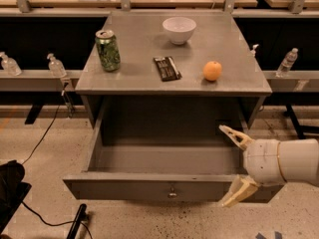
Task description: Pick orange from top drawer and place on counter
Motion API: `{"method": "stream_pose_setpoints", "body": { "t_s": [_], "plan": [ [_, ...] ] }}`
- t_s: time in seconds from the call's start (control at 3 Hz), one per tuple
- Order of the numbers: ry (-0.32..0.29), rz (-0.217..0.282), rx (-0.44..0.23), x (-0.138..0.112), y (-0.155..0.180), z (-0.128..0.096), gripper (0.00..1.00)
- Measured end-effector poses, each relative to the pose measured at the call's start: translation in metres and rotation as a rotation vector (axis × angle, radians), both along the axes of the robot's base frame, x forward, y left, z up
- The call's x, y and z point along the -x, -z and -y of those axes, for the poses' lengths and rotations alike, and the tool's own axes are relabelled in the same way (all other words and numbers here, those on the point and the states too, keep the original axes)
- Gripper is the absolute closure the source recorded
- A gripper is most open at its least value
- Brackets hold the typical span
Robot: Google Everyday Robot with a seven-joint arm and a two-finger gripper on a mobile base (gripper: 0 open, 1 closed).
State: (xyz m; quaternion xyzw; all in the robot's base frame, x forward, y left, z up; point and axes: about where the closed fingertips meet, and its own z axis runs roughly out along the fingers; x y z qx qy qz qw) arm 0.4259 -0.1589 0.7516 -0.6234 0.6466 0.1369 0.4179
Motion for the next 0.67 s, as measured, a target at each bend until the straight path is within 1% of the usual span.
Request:
{"method": "stream_pose_setpoints", "body": {
  "t_s": [0.33,0.67],
  "plan": [
    [-0.008,-0.037,0.019,0.0096,0.0280,0.0040,0.00],
    [-0.008,-0.037,0.019,0.0096,0.0280,0.0040,0.00]
  ]
}}
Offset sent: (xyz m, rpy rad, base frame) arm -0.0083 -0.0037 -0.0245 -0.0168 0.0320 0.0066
